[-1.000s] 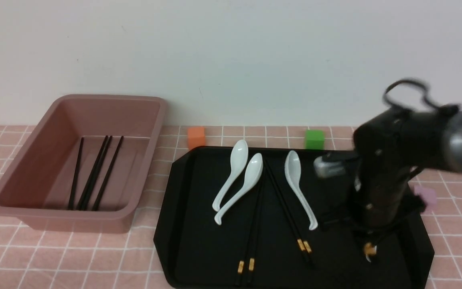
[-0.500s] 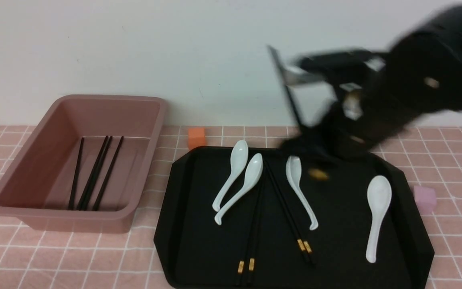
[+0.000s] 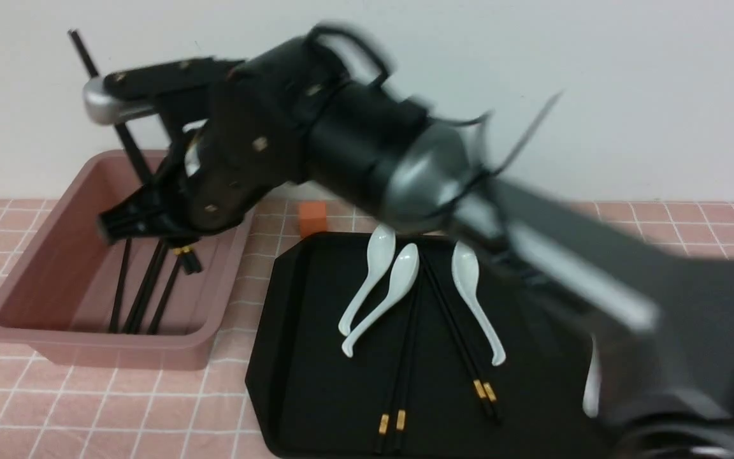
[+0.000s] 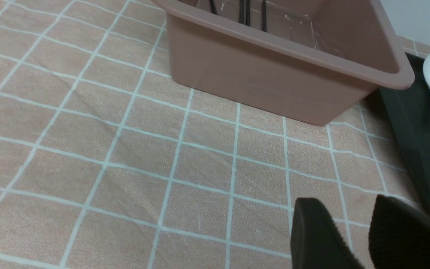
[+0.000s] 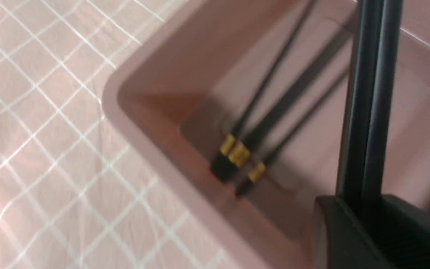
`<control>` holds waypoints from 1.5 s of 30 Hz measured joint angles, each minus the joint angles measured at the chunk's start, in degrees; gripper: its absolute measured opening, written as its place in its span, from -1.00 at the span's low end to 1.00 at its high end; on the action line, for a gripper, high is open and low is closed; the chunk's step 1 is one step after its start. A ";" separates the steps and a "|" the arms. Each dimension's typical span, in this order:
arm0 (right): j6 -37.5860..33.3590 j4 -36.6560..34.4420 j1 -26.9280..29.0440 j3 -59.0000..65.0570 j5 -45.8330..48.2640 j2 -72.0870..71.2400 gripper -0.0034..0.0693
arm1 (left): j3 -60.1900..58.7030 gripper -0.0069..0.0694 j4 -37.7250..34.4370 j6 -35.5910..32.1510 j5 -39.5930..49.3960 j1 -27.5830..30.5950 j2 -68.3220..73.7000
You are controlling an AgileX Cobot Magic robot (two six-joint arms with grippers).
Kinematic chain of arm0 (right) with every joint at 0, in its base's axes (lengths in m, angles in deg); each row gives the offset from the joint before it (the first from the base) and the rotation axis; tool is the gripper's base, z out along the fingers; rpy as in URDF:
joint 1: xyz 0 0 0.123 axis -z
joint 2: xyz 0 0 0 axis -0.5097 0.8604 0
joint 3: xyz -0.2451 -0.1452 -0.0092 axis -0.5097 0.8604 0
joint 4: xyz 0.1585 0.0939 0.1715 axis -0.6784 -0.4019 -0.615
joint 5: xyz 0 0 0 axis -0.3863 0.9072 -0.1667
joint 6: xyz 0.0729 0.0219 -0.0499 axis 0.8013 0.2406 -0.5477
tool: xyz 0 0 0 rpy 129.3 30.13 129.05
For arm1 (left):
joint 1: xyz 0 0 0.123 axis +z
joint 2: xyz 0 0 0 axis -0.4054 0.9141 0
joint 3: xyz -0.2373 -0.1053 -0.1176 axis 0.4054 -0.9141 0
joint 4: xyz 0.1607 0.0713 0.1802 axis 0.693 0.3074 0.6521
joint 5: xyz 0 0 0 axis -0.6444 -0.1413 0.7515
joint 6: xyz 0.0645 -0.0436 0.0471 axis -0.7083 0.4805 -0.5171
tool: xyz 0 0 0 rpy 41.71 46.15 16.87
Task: On pink tablecloth take chopsticks from black tray and put them in box.
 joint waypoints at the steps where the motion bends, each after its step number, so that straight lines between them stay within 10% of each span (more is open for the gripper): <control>1: 0.00 0.50 0.00 -3.14 0.05 3.20 -0.50 | 0.00 -0.19 0.00 0.00 0.00 0.00 0.00; 9: 0.00 3.67 0.31 -11.17 -0.65 11.73 -0.48 | 0.00 -0.19 0.00 0.00 0.00 0.00 0.00; 18: 0.00 4.26 0.38 -11.42 0.35 11.59 0.29 | 0.00 -0.19 0.00 0.00 0.00 0.00 0.00; 24: -0.59 3.85 0.38 -11.42 9.97 5.35 0.41 | 0.00 -0.19 0.00 0.00 0.00 0.00 0.00; 40: -8.73 1.37 0.49 7.51 21.44 -29.24 -0.89 | 0.00 -0.19 0.00 0.00 0.00 0.00 0.00; 45: -8.73 4.51 0.49 27.74 21.71 -43.10 -0.94 | 0.00 -0.19 0.00 0.00 0.00 0.00 0.00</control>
